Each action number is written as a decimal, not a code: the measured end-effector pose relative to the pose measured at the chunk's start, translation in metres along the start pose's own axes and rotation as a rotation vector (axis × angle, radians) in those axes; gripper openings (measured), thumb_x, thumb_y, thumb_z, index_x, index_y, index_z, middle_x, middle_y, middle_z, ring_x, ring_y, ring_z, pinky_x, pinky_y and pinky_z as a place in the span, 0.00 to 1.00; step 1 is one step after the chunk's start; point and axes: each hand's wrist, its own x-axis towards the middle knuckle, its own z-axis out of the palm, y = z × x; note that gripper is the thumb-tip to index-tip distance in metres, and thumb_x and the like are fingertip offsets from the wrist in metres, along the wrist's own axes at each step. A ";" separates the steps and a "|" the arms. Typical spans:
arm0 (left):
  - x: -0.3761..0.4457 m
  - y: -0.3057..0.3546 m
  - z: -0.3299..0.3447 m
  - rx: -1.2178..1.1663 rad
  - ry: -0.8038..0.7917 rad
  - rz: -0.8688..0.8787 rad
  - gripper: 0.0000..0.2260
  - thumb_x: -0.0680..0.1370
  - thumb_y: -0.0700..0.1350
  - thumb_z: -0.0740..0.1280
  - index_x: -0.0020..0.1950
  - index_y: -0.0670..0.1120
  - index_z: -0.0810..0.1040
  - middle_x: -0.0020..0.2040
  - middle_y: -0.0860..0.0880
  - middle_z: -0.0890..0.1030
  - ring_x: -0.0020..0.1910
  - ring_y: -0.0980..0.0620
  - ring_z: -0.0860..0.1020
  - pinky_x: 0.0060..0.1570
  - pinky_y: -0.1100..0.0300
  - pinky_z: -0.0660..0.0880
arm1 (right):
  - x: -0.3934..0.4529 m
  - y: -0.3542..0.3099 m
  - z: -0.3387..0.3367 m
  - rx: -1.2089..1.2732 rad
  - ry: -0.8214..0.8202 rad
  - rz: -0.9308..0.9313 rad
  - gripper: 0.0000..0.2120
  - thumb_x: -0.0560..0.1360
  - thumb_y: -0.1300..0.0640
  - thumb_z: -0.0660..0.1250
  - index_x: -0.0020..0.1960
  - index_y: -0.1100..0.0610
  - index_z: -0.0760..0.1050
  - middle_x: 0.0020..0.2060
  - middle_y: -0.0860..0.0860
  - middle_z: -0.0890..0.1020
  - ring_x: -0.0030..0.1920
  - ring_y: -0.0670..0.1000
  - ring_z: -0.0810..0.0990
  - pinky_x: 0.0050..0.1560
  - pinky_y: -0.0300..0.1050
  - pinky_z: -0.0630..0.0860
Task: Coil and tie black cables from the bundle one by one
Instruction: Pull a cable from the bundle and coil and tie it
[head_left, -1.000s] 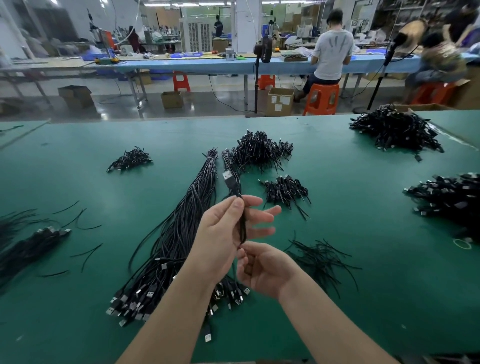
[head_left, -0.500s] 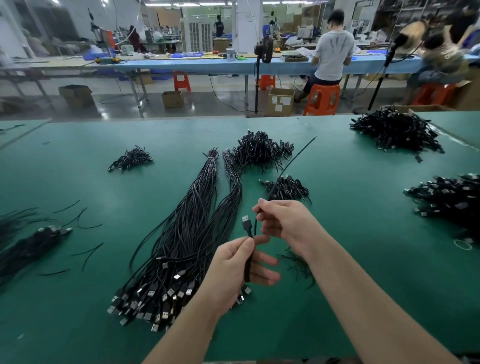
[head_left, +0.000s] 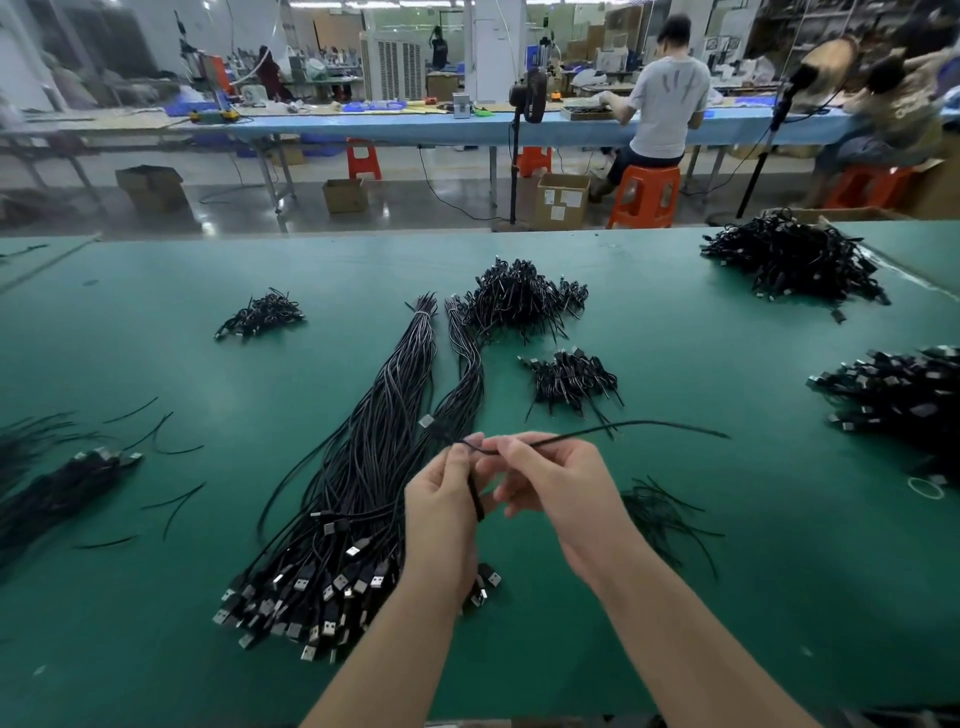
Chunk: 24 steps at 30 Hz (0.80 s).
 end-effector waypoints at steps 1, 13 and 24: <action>0.004 0.004 0.001 -0.067 0.056 -0.029 0.13 0.85 0.41 0.58 0.54 0.38 0.81 0.47 0.41 0.86 0.47 0.44 0.85 0.40 0.57 0.82 | -0.005 0.004 0.000 0.049 -0.003 0.023 0.07 0.78 0.62 0.68 0.46 0.60 0.86 0.41 0.59 0.86 0.33 0.50 0.80 0.31 0.41 0.77; 0.024 0.029 0.017 -0.359 0.087 -0.060 0.15 0.87 0.42 0.54 0.60 0.32 0.74 0.49 0.39 0.86 0.49 0.43 0.86 0.36 0.60 0.81 | -0.017 0.046 0.010 0.689 0.023 0.604 0.04 0.66 0.63 0.73 0.37 0.64 0.85 0.35 0.56 0.85 0.30 0.48 0.83 0.27 0.37 0.79; 0.012 0.038 0.001 -0.088 -0.338 -0.055 0.15 0.85 0.41 0.57 0.52 0.38 0.83 0.41 0.41 0.84 0.32 0.49 0.82 0.26 0.61 0.75 | -0.006 0.044 -0.014 0.648 0.070 0.678 0.06 0.64 0.62 0.76 0.36 0.66 0.82 0.30 0.53 0.82 0.25 0.46 0.80 0.24 0.36 0.78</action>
